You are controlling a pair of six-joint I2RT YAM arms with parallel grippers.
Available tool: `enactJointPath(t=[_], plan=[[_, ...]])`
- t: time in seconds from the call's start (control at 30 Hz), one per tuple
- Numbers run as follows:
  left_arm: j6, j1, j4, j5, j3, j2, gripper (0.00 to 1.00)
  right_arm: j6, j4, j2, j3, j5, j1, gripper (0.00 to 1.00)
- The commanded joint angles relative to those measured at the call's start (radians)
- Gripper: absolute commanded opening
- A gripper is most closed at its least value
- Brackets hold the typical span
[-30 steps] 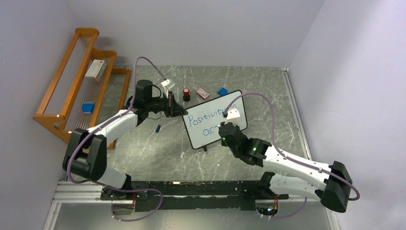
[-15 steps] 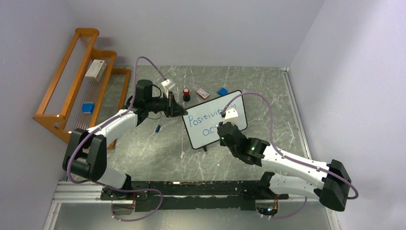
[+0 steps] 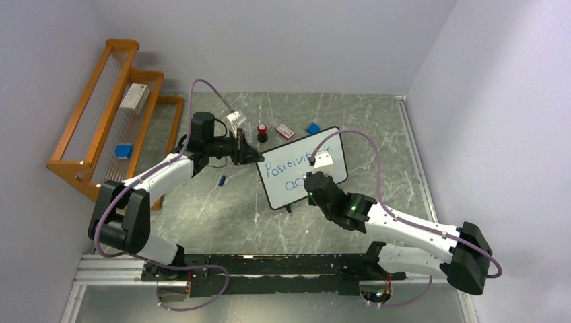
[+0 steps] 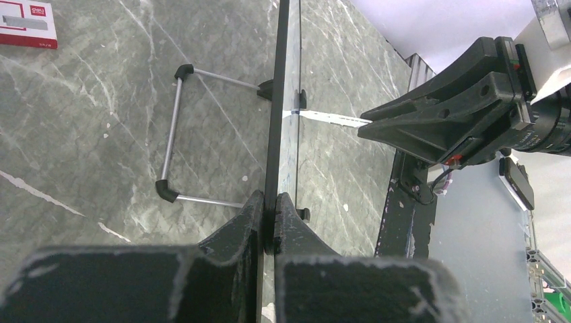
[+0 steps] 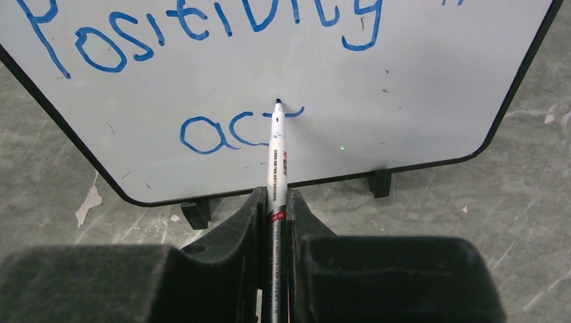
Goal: Write a sentence on the whiteboard
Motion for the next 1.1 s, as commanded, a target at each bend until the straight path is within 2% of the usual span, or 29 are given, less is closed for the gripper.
enactJointPath(t=[0.0, 1.07], plan=[[0.050, -0.002, -0.074, -0.062, 0.001, 0.033, 0.05, 0.012, -0.033, 0.010, 0.003, 0.001, -0.005, 0.00], [0.060, -0.002, -0.086, -0.070, 0.004, 0.032, 0.05, 0.046, -0.107, 0.029, -0.001, -0.036, -0.004, 0.00]])
